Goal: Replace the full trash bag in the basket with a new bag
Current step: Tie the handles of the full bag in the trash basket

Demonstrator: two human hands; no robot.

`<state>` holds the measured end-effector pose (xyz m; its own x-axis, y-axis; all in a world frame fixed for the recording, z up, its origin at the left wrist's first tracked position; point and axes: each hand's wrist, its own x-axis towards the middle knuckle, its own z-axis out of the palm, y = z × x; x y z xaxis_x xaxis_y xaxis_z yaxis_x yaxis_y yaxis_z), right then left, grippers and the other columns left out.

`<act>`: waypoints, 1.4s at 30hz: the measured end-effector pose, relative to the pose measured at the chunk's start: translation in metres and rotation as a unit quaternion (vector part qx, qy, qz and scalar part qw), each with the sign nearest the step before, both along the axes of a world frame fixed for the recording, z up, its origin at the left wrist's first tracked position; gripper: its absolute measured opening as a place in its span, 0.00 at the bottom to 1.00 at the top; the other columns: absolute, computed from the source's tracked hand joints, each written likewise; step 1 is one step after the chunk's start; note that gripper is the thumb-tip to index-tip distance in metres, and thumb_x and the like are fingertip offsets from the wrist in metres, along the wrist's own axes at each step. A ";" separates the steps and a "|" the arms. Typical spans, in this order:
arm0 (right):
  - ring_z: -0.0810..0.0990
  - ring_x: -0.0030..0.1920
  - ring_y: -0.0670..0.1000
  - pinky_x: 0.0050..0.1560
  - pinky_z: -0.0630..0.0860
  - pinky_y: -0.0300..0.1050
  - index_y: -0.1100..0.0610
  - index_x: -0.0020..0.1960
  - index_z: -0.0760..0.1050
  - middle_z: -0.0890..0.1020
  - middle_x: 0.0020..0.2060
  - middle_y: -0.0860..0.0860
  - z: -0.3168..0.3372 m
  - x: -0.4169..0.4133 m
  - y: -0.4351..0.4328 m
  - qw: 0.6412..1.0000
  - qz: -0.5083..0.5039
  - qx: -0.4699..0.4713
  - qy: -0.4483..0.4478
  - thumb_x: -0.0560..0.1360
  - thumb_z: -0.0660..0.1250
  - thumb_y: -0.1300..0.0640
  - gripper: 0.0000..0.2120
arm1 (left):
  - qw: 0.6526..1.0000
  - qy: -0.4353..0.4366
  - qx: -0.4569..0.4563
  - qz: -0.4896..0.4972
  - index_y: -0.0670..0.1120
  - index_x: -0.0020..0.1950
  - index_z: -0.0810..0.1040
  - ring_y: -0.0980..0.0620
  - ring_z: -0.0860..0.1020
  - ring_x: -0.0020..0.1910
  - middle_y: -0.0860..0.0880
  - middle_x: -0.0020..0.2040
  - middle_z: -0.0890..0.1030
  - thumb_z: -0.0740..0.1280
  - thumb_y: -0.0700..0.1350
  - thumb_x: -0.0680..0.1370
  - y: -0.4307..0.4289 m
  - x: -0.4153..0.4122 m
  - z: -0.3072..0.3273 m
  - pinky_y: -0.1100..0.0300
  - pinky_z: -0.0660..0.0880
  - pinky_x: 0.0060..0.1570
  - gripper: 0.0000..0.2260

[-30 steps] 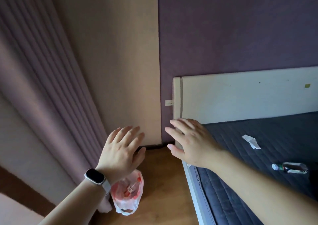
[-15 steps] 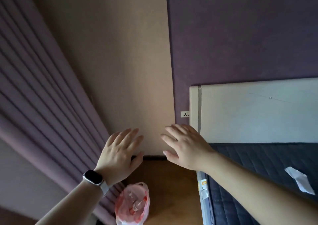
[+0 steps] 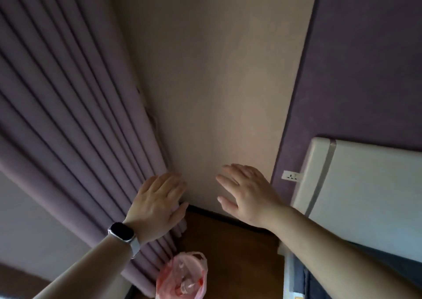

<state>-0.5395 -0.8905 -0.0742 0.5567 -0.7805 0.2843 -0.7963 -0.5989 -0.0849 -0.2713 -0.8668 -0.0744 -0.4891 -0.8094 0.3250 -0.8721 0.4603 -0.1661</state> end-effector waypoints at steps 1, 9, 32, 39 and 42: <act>0.69 0.68 0.57 0.67 0.67 0.57 0.53 0.69 0.70 0.72 0.69 0.55 0.002 0.006 -0.016 1.000 0.007 0.004 0.011 0.79 0.55 0.40 0.24 | 1.000 0.001 0.002 0.010 0.46 0.65 0.76 0.42 0.76 0.63 0.45 0.64 0.78 0.58 0.56 0.77 -0.013 0.006 -0.001 0.45 0.72 0.60 0.21; 0.66 0.71 0.56 0.69 0.66 0.56 0.52 0.72 0.67 0.68 0.72 0.54 0.009 0.061 -0.126 0.996 0.061 -0.001 0.058 0.80 0.49 0.38 0.27 | 0.997 0.028 0.019 0.074 0.47 0.65 0.75 0.43 0.74 0.65 0.45 0.65 0.77 0.57 0.55 0.79 -0.102 0.053 -0.016 0.44 0.72 0.61 0.20; 0.74 0.62 0.59 0.61 0.73 0.57 0.56 0.64 0.76 0.77 0.62 0.58 -0.082 0.157 -0.288 0.877 0.478 0.026 -0.022 0.73 0.66 0.44 0.23 | 0.882 0.072 0.064 0.462 0.49 0.64 0.77 0.44 0.75 0.63 0.47 0.65 0.78 0.66 0.55 0.75 -0.087 0.032 -0.070 0.48 0.70 0.62 0.20; 0.72 0.66 0.56 0.65 0.70 0.56 0.54 0.66 0.73 0.76 0.65 0.55 -0.119 0.160 -0.292 0.841 0.533 0.092 0.021 0.75 0.61 0.42 0.24 | 0.849 0.088 0.058 0.519 0.48 0.62 0.78 0.44 0.75 0.63 0.46 0.64 0.78 0.63 0.55 0.77 -0.083 -0.004 -0.090 0.48 0.69 0.62 0.18; 0.71 0.67 0.55 0.67 0.69 0.55 0.53 0.68 0.71 0.74 0.66 0.54 -0.140 0.160 -0.281 0.838 0.532 0.110 0.055 0.76 0.58 0.40 0.25 | 0.829 0.105 0.077 0.544 0.48 0.63 0.78 0.43 0.75 0.63 0.46 0.64 0.78 0.62 0.56 0.76 -0.068 -0.003 -0.112 0.48 0.69 0.62 0.19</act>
